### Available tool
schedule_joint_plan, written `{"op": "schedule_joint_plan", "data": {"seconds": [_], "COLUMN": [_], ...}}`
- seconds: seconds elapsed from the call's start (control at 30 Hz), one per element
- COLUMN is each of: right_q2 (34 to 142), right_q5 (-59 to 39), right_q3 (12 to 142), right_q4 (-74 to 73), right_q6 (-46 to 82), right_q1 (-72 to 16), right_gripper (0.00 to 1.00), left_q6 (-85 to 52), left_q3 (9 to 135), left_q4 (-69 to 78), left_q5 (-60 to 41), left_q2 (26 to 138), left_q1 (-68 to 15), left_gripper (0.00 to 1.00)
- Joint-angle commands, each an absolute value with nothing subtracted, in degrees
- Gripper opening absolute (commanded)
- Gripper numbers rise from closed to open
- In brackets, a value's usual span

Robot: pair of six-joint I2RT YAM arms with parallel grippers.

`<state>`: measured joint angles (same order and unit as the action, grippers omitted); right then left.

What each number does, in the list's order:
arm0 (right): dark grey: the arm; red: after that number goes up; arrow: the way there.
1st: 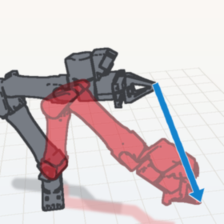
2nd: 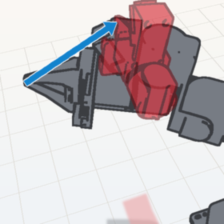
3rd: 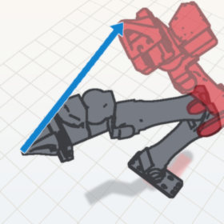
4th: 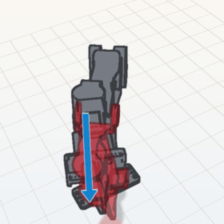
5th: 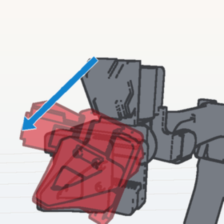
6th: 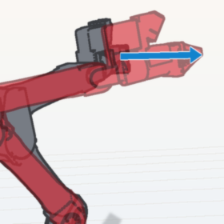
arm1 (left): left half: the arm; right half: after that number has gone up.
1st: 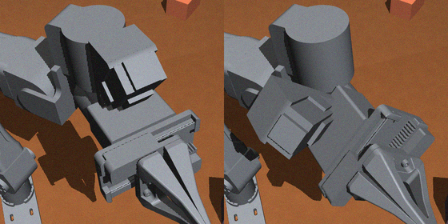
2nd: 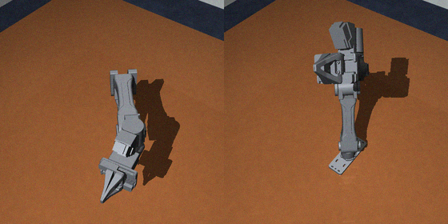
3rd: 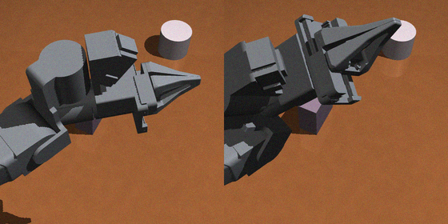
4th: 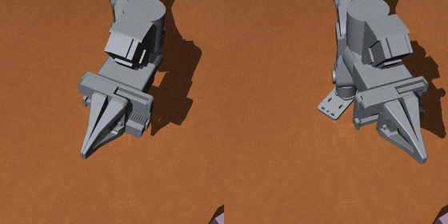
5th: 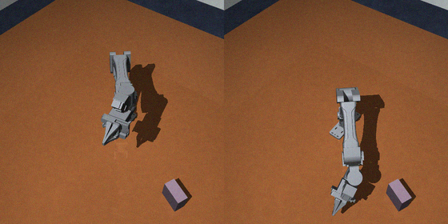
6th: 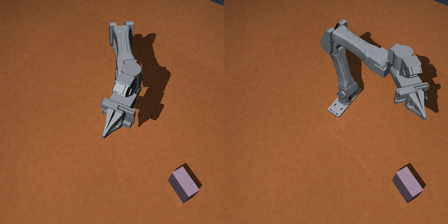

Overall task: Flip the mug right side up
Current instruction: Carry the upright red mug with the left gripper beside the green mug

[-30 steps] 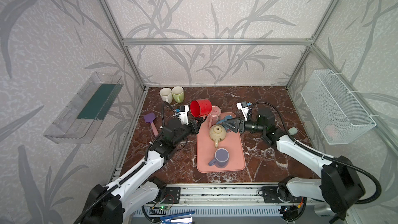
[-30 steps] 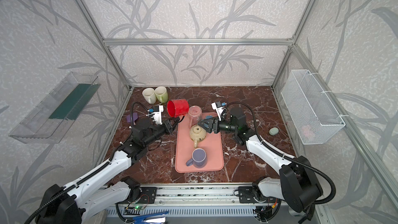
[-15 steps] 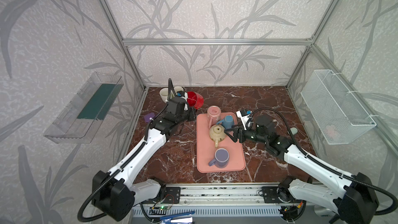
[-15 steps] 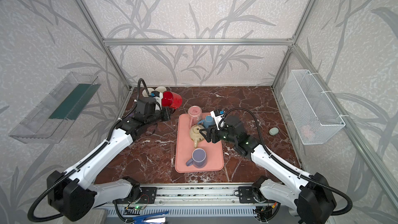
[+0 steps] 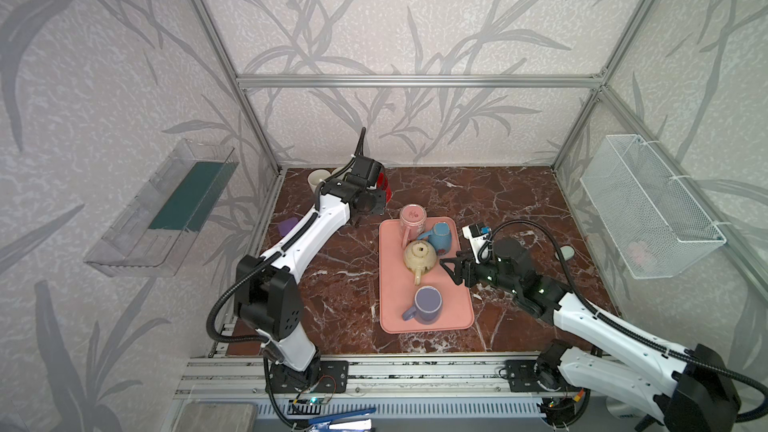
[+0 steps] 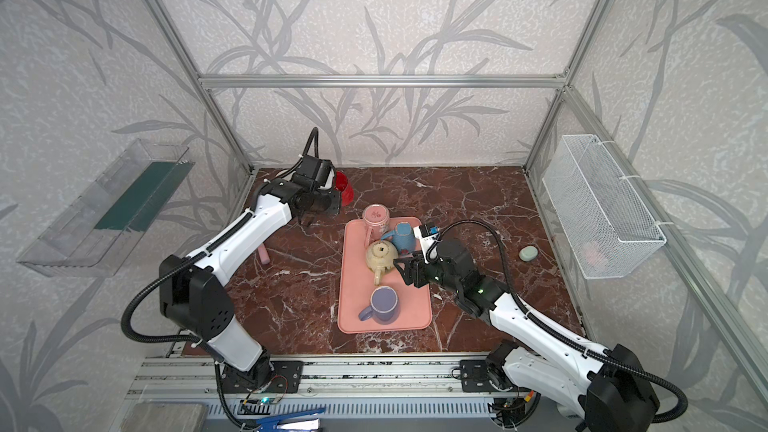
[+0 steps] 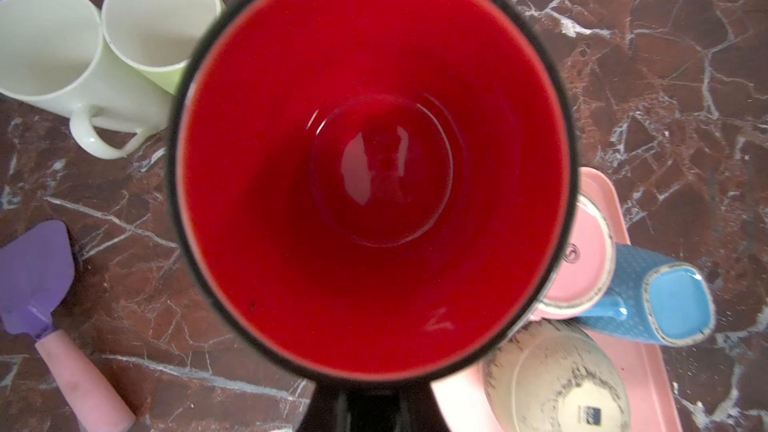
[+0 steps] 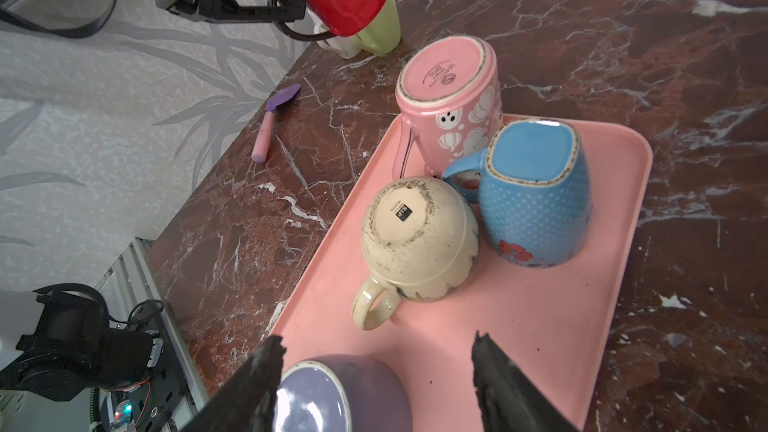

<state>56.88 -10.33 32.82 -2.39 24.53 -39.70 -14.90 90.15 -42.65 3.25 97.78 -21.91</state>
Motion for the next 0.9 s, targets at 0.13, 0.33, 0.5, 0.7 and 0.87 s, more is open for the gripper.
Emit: {"op": "schedule_joint_plan", "data": {"seconds": [0.13,0.33,0.5,0.7,0.87], "right_q2": [54.94,55.0,55.43,56.24,57.27], "right_q5": [-9.1,-8.84,-8.57,-8.46,-8.48], "right_q3": [31.58,31.08,30.8,30.6,30.57], "right_q4": [-6.24,-7.2,-7.34,-7.96,-8.57], "right_q6": [26.26,26.64,26.71,26.72,26.81], "right_q1": [-39.9,-39.98,-39.95,-39.9,-39.91], "right_gripper": [0.72,0.72,0.72,0.71,0.71], "left_q6": [-10.48,-9.1,-9.6,-7.93,-8.85], "left_q3": [103.74,114.14,123.2,132.07,136.84], "left_q4": [-46.61,-49.34,-52.57,-55.27,-56.33], "left_q5": [7.64,9.76,15.03,16.86,14.3], "left_q2": [107.49,116.97,124.97,132.21,136.4], "left_q1": [-19.66,-18.98,-18.81,-18.22,-16.31], "left_gripper": [0.0,0.0,0.0,0.0,0.0]}}
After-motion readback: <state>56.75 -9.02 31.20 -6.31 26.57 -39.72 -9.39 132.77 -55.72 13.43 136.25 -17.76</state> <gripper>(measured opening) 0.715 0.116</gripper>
